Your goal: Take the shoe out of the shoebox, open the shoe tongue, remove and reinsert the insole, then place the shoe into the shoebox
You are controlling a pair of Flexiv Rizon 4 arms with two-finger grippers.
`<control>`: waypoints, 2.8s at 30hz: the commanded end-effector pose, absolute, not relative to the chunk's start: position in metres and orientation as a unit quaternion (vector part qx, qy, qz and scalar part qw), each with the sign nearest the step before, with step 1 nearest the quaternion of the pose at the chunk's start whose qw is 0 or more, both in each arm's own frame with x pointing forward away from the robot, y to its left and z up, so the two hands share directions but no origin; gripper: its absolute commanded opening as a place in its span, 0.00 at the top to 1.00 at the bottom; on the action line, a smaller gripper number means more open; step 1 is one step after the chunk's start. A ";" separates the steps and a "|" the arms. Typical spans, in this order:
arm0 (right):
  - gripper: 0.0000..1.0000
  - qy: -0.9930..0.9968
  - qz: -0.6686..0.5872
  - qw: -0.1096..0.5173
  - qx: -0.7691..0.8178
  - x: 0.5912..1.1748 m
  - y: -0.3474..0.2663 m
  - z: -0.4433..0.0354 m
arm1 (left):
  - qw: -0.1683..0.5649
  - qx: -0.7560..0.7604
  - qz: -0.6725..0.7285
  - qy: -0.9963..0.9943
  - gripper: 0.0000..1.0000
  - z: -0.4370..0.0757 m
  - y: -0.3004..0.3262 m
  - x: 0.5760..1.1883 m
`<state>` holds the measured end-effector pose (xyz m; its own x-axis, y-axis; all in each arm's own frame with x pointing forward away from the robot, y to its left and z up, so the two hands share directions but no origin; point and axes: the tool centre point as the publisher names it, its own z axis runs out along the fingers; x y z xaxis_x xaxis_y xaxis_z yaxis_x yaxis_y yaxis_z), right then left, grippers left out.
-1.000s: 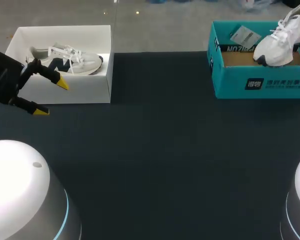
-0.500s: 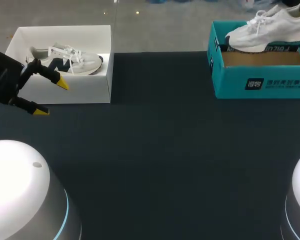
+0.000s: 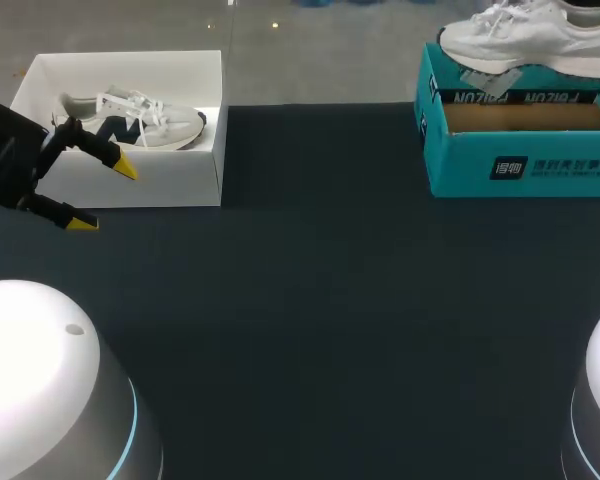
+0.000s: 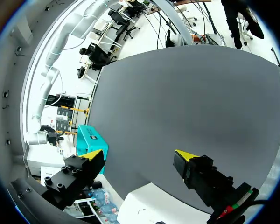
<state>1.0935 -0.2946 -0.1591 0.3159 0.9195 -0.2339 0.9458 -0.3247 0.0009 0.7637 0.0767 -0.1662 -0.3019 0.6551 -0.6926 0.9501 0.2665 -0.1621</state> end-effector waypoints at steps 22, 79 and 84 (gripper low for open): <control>1.00 0.648 -0.062 0.095 0.754 1.075 -0.333 -0.235 | 0.255 0.533 -0.287 0.754 0.00 -0.166 0.076 0.764; 0.00 0.582 -0.105 0.095 0.801 1.050 -0.358 -0.323 | 0.255 0.533 -0.287 0.754 0.00 -0.166 0.076 0.764; 0.00 0.586 -0.062 0.088 0.803 1.040 -0.350 -0.282 | 0.255 0.533 -0.287 0.754 0.00 -0.166 0.076 0.764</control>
